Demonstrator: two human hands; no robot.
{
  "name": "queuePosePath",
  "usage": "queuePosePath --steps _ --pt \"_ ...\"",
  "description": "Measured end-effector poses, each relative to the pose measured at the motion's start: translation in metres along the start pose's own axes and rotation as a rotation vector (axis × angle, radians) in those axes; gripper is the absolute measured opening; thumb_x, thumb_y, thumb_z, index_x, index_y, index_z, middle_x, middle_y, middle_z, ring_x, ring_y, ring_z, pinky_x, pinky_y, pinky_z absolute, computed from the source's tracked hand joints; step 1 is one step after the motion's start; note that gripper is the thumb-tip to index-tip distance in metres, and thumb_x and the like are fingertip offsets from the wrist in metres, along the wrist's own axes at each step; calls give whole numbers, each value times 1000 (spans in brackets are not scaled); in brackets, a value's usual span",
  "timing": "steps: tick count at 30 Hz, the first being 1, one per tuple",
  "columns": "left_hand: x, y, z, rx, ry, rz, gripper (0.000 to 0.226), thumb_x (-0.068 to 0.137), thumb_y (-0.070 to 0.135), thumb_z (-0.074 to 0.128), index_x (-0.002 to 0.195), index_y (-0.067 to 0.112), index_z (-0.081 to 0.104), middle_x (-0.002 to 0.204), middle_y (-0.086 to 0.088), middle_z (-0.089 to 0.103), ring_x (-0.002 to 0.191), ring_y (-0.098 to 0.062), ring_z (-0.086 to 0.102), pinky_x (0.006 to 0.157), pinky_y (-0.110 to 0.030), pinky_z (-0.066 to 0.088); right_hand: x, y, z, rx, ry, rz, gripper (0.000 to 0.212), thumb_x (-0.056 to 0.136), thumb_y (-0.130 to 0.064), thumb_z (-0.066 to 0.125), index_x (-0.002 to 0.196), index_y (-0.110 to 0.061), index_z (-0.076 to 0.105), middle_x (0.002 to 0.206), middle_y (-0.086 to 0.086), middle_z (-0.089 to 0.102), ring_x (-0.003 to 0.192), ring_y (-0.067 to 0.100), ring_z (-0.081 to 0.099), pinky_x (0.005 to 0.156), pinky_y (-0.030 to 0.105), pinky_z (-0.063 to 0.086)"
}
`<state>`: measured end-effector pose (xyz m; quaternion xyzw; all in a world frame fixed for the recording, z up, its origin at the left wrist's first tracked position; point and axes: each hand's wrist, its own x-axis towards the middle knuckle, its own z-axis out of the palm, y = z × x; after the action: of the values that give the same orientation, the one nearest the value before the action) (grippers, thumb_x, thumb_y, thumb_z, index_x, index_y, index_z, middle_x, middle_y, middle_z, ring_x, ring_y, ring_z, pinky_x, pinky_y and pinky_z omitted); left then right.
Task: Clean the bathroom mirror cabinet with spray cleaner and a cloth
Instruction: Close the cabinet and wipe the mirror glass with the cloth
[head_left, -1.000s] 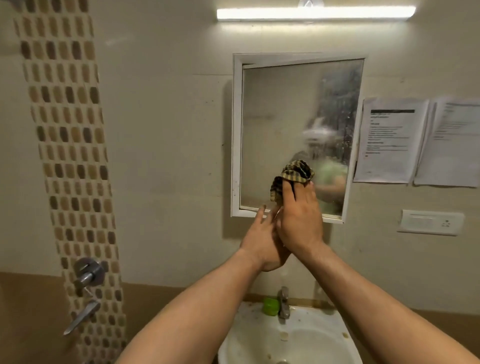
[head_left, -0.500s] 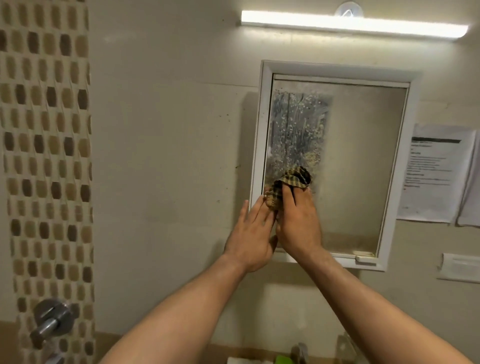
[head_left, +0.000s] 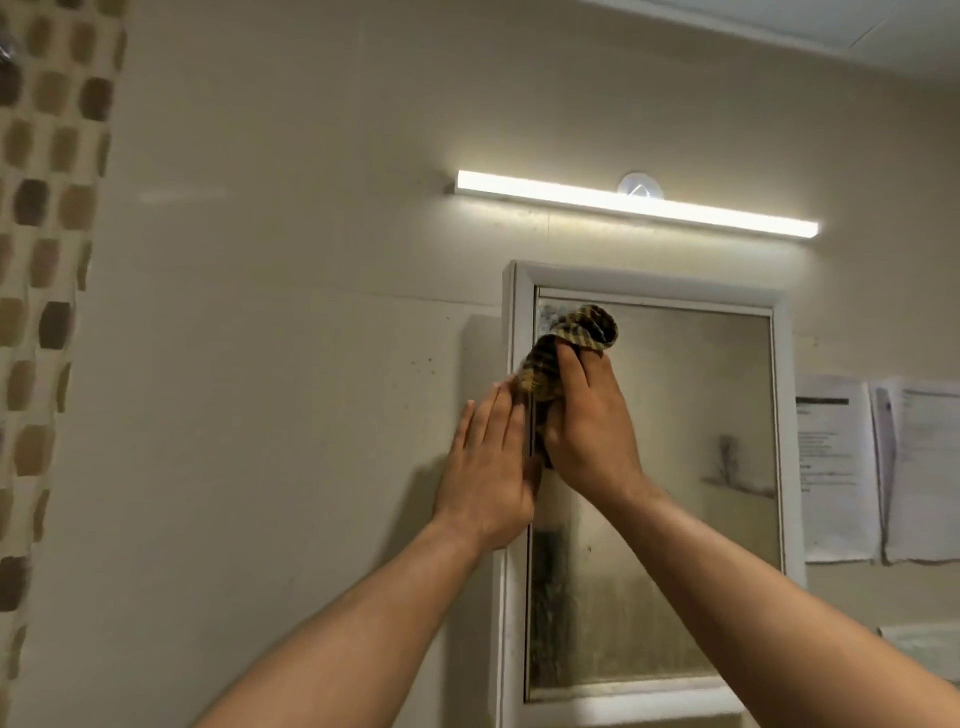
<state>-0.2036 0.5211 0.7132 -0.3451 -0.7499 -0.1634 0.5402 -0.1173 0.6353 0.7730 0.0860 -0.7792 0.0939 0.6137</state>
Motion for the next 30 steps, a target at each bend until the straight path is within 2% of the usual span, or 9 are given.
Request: queuePosePath --steps 6,10,14,19,22,23,25,28,30 --pt "68 -25 -16 -194 217 -128 73 103 40 38 164 12 9 173 -6 7 159 -16 -2 130 -42 6 99 -13 14 -67 10 -169 50 103 -31 40 152 -18 39 155 6 42 148 26 32 127 49 17" --pt "103 -32 -29 -295 319 -87 72 97 29 37 163 14 13 172 -4 9 159 -14 1 128 -47 17 144 -11 26 -98 -54 -18 54 105 -35 38 156 -19 35 160 5 36 152 24 26 128 47 6" --pt "123 -27 -33 -282 311 40 70 96 27 35 163 11 20 172 -6 14 159 -15 3 129 -48 14 150 10 25 -74 -11 -12 45 102 -43 28 137 -24 50 144 2 53 141 22 42 128 47 7" --pt "139 -14 -34 -59 171 105 69 102 40 24 164 14 13 173 -4 6 159 -15 -5 127 -32 -12 149 70 -3 -252 53 109 38 101 -44 27 118 -25 55 127 1 61 125 22 54 126 51 10" --pt "149 -8 -35 28 130 114 72 102 52 13 164 15 10 173 -4 4 159 -18 -5 125 -32 -16 159 72 -1 -264 136 144 41 101 -48 31 103 -19 59 114 4 66 109 23 58 116 46 33" --pt "152 -6 -35 27 133 112 73 102 54 11 164 16 11 173 -4 6 159 -18 -3 126 -34 -14 161 68 2 -265 163 120 40 102 -48 33 99 -18 59 110 4 65 103 22 57 108 43 41" --pt "158 -1 -34 6 157 105 75 102 58 11 164 15 15 172 -5 13 159 -19 3 128 -36 -9 167 66 7 -264 172 13 34 103 -44 38 104 -15 56 109 3 60 99 19 52 97 39 45" --pt "166 9 -28 23 174 109 77 102 60 12 164 14 16 172 -6 15 159 -20 5 128 -37 -9 173 78 1 -190 149 -110 20 102 -35 42 99 -19 52 94 -6 51 86 11 44 94 40 46" --pt "171 17 -23 50 158 104 78 102 61 12 164 14 13 173 -6 10 159 -20 1 127 -36 -13 171 95 -9 -135 151 -87 18 101 -36 41 89 -25 49 80 -15 46 74 5 43 89 40 45"
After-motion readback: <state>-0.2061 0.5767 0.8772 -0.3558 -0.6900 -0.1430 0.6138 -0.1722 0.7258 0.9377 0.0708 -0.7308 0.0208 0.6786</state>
